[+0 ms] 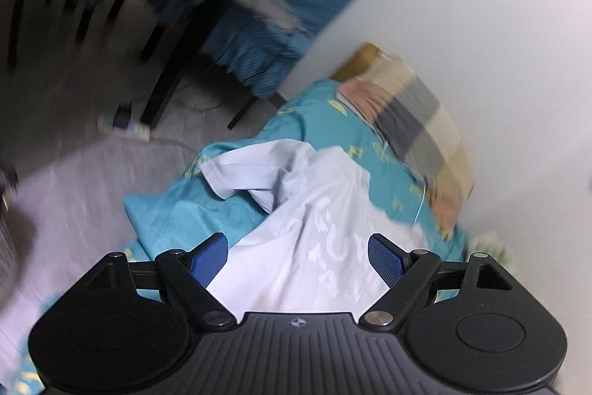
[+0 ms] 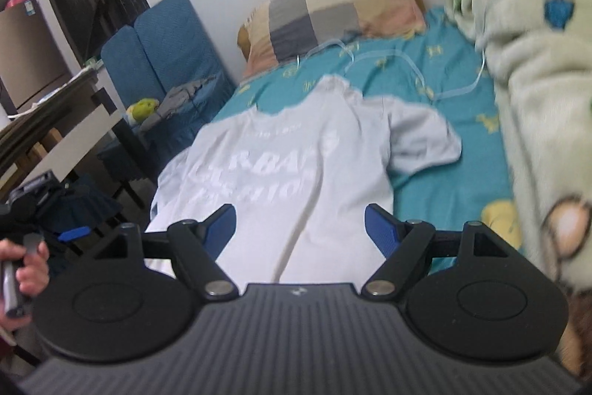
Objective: Fold clothes
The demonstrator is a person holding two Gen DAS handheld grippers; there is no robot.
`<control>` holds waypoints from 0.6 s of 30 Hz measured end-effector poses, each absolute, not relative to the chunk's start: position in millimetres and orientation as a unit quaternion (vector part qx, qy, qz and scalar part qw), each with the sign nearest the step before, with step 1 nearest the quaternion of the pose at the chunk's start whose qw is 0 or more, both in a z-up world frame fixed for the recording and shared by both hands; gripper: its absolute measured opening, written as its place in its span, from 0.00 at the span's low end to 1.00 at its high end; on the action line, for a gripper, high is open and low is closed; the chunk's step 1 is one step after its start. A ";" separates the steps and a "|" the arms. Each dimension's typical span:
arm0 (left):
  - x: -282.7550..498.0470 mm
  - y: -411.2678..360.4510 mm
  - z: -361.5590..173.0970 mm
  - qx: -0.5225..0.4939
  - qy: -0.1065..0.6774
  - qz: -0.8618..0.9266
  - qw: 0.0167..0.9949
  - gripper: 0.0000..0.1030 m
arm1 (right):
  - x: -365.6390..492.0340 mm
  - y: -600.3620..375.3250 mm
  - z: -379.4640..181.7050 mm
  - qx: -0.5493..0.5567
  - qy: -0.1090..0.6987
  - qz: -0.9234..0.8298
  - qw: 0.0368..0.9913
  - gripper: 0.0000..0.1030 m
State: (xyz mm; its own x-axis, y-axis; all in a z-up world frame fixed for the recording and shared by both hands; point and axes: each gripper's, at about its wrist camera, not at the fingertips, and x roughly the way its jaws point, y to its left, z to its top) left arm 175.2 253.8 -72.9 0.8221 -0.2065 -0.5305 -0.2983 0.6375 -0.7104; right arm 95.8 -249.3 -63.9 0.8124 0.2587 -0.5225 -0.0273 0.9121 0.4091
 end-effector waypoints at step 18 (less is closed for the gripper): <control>288.3 283.9 -194.7 -0.616 0.300 0.042 0.728 0.35 | 156.5 -245.7 -128.4 0.263 0.373 0.092 0.885 0.76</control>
